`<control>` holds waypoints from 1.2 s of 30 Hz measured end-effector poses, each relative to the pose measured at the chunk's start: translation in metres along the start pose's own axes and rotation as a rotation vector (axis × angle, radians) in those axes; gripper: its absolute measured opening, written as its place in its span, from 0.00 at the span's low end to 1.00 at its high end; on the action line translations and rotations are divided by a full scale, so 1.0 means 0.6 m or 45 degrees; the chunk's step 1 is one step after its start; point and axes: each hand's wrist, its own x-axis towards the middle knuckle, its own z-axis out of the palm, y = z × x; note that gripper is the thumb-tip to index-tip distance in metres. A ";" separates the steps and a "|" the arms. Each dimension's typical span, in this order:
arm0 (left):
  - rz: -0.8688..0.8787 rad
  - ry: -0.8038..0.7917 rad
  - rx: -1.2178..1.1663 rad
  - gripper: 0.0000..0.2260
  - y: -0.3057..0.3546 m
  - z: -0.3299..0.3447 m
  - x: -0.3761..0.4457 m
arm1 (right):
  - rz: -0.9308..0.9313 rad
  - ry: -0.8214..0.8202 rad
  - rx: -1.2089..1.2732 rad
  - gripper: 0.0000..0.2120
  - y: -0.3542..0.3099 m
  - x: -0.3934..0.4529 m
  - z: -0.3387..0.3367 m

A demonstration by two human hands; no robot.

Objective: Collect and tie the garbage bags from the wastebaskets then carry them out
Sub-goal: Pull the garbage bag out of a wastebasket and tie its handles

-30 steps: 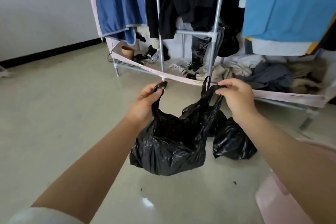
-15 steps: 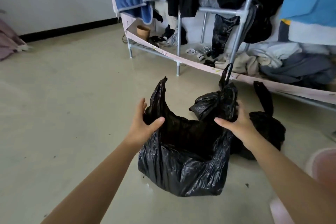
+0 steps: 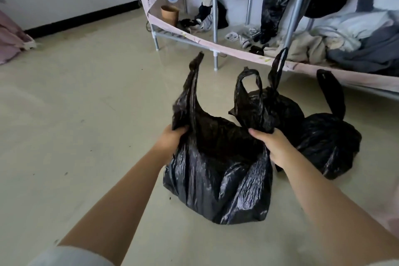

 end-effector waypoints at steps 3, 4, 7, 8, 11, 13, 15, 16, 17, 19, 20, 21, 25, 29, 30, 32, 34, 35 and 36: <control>0.005 0.189 -0.305 0.18 -0.013 0.004 0.008 | 0.014 0.030 0.127 0.13 -0.004 0.010 0.007; 0.036 0.232 -0.282 0.20 -0.020 0.005 0.007 | 0.026 0.044 0.136 0.12 -0.006 0.010 0.012; 0.148 0.242 -0.231 0.23 -0.044 -0.004 0.005 | 0.016 0.113 0.237 0.20 -0.001 0.017 0.029; 0.153 0.208 -0.231 0.22 -0.050 -0.009 0.000 | 0.009 0.138 0.245 0.20 0.000 0.015 0.033; -0.015 0.222 -0.150 0.16 -0.064 -0.024 -0.017 | -0.048 0.076 0.160 0.12 0.011 0.018 0.042; -0.133 0.328 -0.230 0.13 -0.074 -0.036 -0.033 | -0.015 0.019 0.105 0.08 0.019 0.020 0.053; -0.129 0.361 -0.535 0.08 -0.074 -0.048 -0.056 | 0.015 0.019 0.099 0.13 0.019 0.019 0.073; -0.111 0.355 -0.730 0.08 -0.072 -0.055 -0.067 | 0.038 0.010 0.159 0.14 0.015 0.017 0.084; -0.082 0.320 -0.885 0.11 -0.070 -0.063 -0.079 | 0.062 -0.021 0.233 0.14 0.012 0.016 0.094; -0.032 0.189 -1.011 0.18 -0.068 -0.077 -0.104 | 0.098 -0.114 0.364 0.13 0.002 0.008 0.112; -0.018 0.141 -1.049 0.22 -0.067 -0.085 -0.114 | 0.113 -0.180 0.418 0.12 -0.001 0.001 0.121; -0.002 0.111 -1.101 0.24 -0.067 -0.093 -0.121 | 0.129 -0.251 0.492 0.10 -0.003 -0.005 0.131; 0.033 0.152 -1.208 0.27 -0.065 -0.114 -0.117 | 0.127 -0.399 0.717 0.12 0.008 -0.019 0.172; -0.137 0.321 -1.042 0.16 -0.086 -0.108 -0.093 | 0.165 -0.437 0.328 0.13 0.041 -0.022 0.191; -0.221 0.326 -0.897 0.14 -0.093 -0.106 -0.091 | 0.171 -0.460 0.045 0.13 0.051 -0.024 0.191; -0.379 0.299 -0.615 0.13 -0.110 -0.103 -0.088 | 0.198 -0.521 -0.338 0.12 0.065 -0.028 0.188; -0.449 0.274 -0.423 0.11 -0.126 -0.103 -0.084 | 0.251 -0.536 -0.317 0.12 0.071 -0.032 0.186; -0.472 0.268 -0.365 0.11 -0.133 -0.104 -0.082 | 0.262 -0.530 -0.273 0.12 0.072 -0.035 0.186; -0.494 0.253 -0.328 0.12 -0.137 -0.106 -0.080 | 0.244 -0.523 -0.275 0.12 0.076 -0.036 0.187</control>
